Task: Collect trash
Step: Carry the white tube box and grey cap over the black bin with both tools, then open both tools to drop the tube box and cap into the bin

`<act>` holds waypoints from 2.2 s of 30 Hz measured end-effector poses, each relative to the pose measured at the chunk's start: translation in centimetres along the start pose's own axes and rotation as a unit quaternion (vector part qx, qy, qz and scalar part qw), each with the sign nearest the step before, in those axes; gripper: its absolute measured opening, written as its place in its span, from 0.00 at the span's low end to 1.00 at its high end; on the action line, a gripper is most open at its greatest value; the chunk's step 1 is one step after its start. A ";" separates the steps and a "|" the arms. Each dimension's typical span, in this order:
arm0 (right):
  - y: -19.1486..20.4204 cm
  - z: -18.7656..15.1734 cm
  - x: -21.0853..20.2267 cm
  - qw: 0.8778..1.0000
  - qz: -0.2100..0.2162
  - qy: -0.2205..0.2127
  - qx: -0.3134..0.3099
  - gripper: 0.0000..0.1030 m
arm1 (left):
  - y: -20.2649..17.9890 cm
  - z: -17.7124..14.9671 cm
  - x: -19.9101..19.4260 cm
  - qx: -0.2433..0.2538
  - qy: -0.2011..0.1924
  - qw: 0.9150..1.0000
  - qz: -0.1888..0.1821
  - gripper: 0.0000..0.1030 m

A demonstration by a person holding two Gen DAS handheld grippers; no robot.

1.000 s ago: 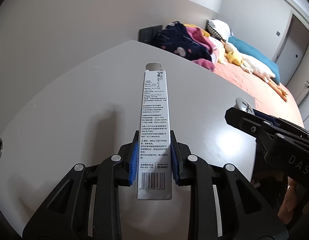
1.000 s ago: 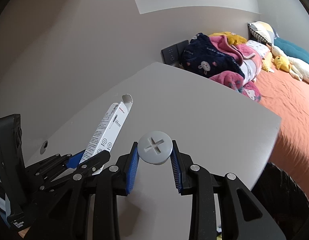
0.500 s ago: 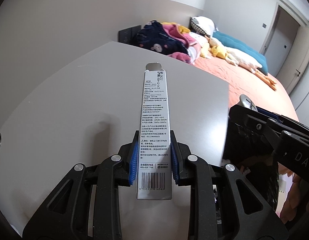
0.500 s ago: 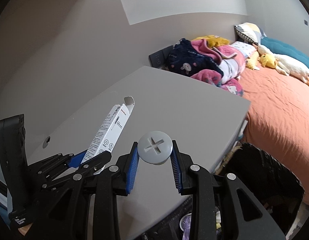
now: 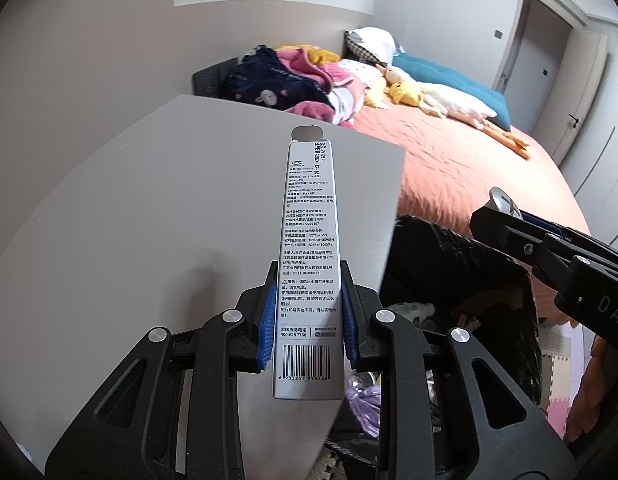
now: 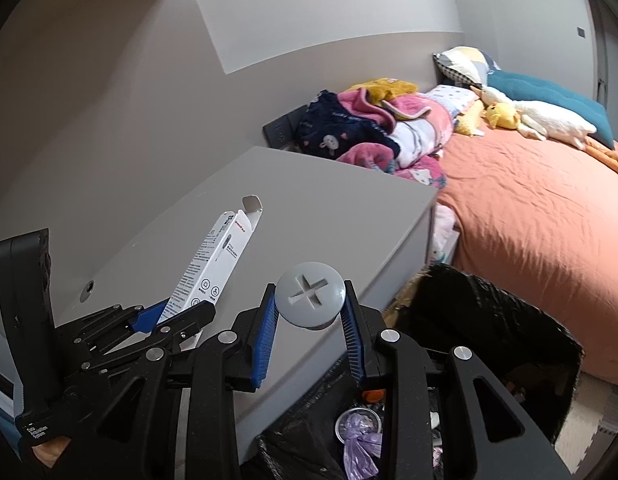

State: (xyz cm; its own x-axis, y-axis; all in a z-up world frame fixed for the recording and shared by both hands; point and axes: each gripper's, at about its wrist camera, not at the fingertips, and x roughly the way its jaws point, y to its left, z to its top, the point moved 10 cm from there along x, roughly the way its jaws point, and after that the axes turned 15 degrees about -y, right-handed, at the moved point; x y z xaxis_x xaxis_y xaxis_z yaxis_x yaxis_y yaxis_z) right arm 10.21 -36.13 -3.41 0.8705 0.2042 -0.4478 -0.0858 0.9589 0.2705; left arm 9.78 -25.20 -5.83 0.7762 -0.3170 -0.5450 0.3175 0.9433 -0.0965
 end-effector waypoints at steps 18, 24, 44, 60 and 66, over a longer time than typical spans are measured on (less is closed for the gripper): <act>-6.6 -0.4 -4.9 0.998 -0.048 -0.023 0.041 0.32 | -7.1 -0.8 0.2 0.044 0.011 0.998 -0.053 0.26; -9.2 -0.8 -6.4 0.996 -0.073 -0.027 0.051 0.32 | -9.2 -1.4 0.7 0.054 0.017 0.996 -0.070 0.26; -15.0 -3.0 -8.6 0.986 -0.140 -0.026 0.082 0.32 | -13.2 -3.1 2.2 0.086 0.032 0.991 -0.098 0.26; -15.3 -2.1 -8.5 0.983 -0.161 -0.046 0.076 0.75 | -10.9 -2.2 2.8 0.065 0.014 0.996 -0.065 0.90; -15.5 -2.0 -8.8 0.983 -0.158 -0.048 0.082 0.76 | -10.4 -1.7 2.3 0.051 0.010 0.996 -0.070 0.94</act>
State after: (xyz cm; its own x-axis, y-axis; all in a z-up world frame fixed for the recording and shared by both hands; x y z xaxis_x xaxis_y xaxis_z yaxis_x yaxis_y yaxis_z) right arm 2.92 -52.43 -5.41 0.8835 -0.1268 -0.4509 0.2696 0.9249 0.2682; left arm 7.35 -35.61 -7.52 0.7099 -0.4418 -0.5485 0.4768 0.8747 -0.0874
